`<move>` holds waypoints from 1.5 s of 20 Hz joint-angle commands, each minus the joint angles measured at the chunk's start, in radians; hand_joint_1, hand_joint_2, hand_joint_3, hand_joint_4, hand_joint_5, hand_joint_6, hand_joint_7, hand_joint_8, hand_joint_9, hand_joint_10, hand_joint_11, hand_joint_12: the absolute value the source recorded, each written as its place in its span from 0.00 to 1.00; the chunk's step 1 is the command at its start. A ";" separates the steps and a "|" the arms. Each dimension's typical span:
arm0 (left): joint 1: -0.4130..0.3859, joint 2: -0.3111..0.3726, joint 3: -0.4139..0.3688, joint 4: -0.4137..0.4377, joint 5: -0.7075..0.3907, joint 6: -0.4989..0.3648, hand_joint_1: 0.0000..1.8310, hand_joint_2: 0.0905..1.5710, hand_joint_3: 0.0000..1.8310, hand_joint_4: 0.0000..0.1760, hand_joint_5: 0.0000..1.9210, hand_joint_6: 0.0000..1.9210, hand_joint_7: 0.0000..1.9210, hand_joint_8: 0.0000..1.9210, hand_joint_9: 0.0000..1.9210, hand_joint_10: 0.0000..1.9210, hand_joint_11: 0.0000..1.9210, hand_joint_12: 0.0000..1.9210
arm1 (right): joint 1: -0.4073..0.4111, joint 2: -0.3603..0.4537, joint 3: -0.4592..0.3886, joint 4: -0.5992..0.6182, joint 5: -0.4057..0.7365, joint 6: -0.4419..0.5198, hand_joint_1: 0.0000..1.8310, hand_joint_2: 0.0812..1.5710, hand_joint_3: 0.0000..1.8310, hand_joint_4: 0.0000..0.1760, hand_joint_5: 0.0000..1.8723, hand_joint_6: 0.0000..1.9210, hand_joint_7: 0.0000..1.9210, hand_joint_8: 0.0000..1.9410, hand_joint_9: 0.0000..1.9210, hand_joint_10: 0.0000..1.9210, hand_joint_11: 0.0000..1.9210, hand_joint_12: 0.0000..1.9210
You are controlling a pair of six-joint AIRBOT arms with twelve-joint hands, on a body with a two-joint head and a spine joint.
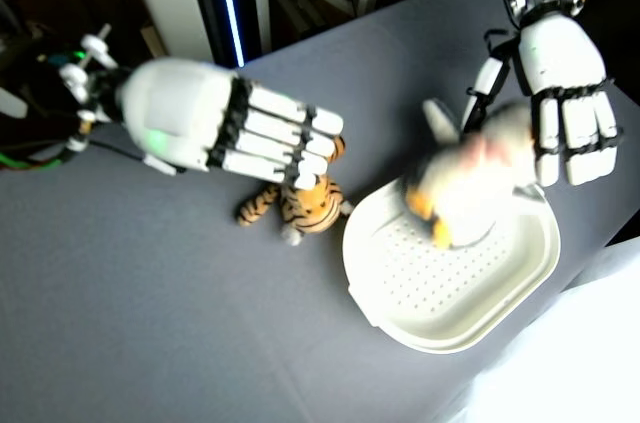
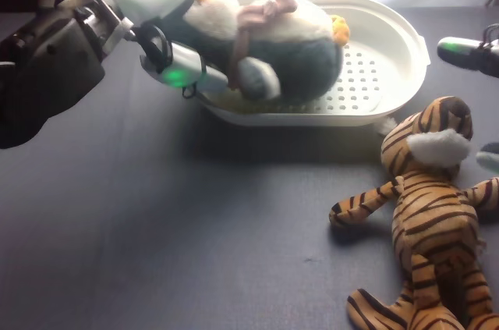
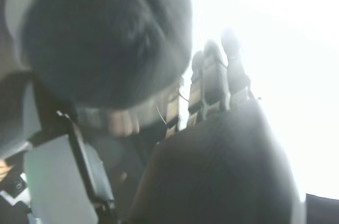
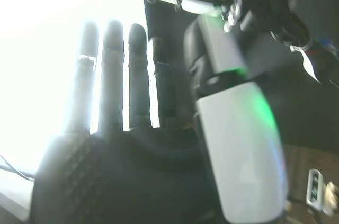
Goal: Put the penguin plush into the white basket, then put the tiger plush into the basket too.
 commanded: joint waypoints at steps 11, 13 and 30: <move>0.218 0.190 -0.309 0.214 -0.581 -0.199 0.51 0.45 0.00 1.00 0.00 0.00 0.00 0.00 0.00 0.00 0.00 0.00 | 0.013 0.017 -0.019 -0.180 -0.075 0.018 0.51 0.70 0.00 0.93 0.16 0.00 0.18 0.00 0.24 0.00 0.09 0.42; 0.253 0.202 -0.317 0.246 -0.613 -0.283 0.47 0.44 0.00 1.00 0.00 0.00 0.00 0.00 0.00 0.00 0.00 0.00 | 0.012 0.010 -0.017 -0.211 -0.160 0.027 0.53 0.67 0.00 0.91 0.15 0.00 0.17 0.00 0.24 0.00 0.14 0.32; 0.336 0.233 -0.350 0.265 -0.717 -0.370 0.48 0.48 0.00 0.69 0.00 0.00 0.00 0.00 0.00 0.00 0.00 0.00 | 0.079 -0.014 0.016 -0.211 -0.278 -0.024 0.75 0.71 0.00 0.00 0.56 0.35 0.41 0.60 0.47 0.73 0.45 0.71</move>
